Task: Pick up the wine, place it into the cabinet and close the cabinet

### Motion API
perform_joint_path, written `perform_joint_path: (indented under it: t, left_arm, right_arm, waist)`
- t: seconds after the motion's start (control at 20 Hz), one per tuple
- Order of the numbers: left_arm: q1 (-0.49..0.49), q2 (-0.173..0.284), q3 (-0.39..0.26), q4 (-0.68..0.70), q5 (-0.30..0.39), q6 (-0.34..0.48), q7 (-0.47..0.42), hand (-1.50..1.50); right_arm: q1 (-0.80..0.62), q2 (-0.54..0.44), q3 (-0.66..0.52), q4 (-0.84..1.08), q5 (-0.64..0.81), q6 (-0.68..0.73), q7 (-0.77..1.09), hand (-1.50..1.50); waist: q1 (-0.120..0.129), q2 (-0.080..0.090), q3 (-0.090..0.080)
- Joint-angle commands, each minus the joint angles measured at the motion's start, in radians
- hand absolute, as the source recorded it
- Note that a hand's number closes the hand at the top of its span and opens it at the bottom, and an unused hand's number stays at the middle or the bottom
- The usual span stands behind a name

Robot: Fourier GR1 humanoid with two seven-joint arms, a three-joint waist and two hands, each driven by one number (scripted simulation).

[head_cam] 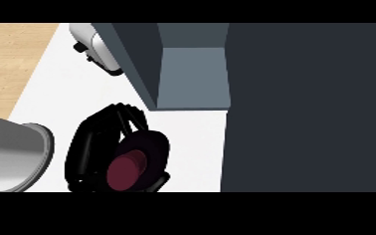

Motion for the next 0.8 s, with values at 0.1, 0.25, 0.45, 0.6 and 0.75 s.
perform_joint_path:
  t: [0.1,0.25,0.45,0.6,0.75]
  left_arm:
    - [-0.167,-0.001,-0.182,0.036,-0.045,0.26,0.054,1.5]
    - [-0.273,-0.001,-0.177,0.056,0.0,0.325,0.128,1.5]
    - [-0.33,-0.001,-0.235,0.113,-0.053,0.417,0.13,1.5]
    - [-0.453,-0.001,-0.214,0.224,-0.006,0.477,0.115,1.5]
    - [-0.42,-0.001,-0.27,0.143,-0.028,0.529,0.165,1.5]
  right_arm:
    - [0.023,0.012,0.02,-0.109,-0.061,-0.008,0.044,-1.5]
    - [0.065,0.006,-0.038,-0.082,-0.12,0.04,-0.02,-1.5]
    - [0.095,0.005,-0.015,-0.143,-0.101,0.028,0.029,-1.5]
    - [0.015,0.016,-0.009,-0.099,-0.08,-0.005,0.03,-1.5]
    - [0.03,-0.026,-0.057,-0.15,-0.127,0.011,0.077,-1.5]
  waist:
    - [-0.003,0.001,0.0]
    - [-0.007,0.001,0.001]
    - [-0.005,0.001,0.0]
    - [-0.008,0.003,0.0]
    - [-0.002,0.0,0.0]
